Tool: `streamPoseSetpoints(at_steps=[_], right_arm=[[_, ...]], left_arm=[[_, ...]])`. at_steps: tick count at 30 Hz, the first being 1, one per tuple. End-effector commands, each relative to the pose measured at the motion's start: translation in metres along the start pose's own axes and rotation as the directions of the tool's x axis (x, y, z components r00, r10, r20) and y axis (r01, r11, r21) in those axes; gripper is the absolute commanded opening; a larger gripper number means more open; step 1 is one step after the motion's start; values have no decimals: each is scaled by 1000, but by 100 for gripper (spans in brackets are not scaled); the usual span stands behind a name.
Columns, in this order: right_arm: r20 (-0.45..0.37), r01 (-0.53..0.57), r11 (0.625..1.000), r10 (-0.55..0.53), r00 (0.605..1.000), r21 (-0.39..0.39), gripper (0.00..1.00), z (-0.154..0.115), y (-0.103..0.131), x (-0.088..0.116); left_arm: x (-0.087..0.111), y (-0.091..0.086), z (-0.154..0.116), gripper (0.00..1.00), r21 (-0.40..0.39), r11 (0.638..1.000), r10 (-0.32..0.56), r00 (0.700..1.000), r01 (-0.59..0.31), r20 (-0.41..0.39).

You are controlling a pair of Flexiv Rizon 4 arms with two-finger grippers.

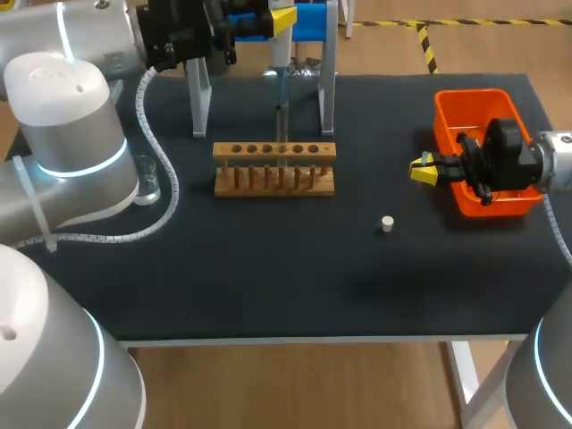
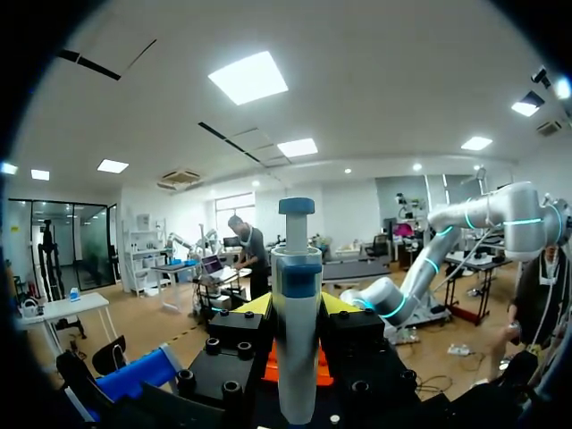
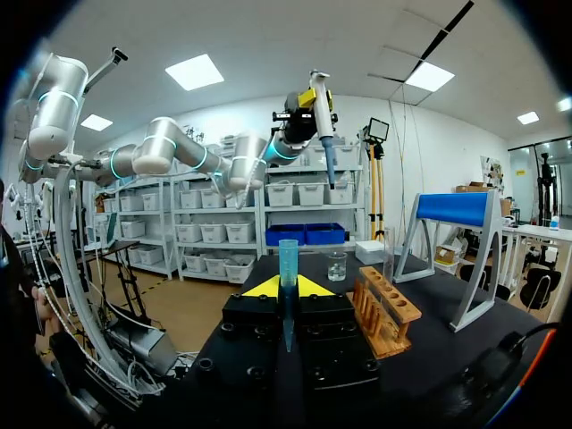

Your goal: Invert the test tube, pick up the pipette, mount the tip to pipette, aspirate from beaker and dispense into the tube, eject the tip, return the pipette, and cap with the stopper.

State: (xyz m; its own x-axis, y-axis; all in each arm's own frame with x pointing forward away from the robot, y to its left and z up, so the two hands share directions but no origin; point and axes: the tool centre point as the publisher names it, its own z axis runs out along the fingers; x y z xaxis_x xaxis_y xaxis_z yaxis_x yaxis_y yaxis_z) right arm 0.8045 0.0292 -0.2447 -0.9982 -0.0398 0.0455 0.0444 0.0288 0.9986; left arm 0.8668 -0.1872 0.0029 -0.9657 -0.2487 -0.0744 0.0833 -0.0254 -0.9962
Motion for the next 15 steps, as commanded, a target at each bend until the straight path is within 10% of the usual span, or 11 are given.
streamPoseSetpoints(at_steps=[1, 15], right_arm=[[2, 0, 1000, 0, 1000, 2, 0, 0, 0, 1], [33, -29, 999, 28, 999, 31, 0, 23, -4, -10]], left_arm=[[0, 0, -1, 0, 0, 1000, 1, 1000, -1, 0], [0, 0, -1, 0, 0, 1000, 1, 1000, -1, 0]])
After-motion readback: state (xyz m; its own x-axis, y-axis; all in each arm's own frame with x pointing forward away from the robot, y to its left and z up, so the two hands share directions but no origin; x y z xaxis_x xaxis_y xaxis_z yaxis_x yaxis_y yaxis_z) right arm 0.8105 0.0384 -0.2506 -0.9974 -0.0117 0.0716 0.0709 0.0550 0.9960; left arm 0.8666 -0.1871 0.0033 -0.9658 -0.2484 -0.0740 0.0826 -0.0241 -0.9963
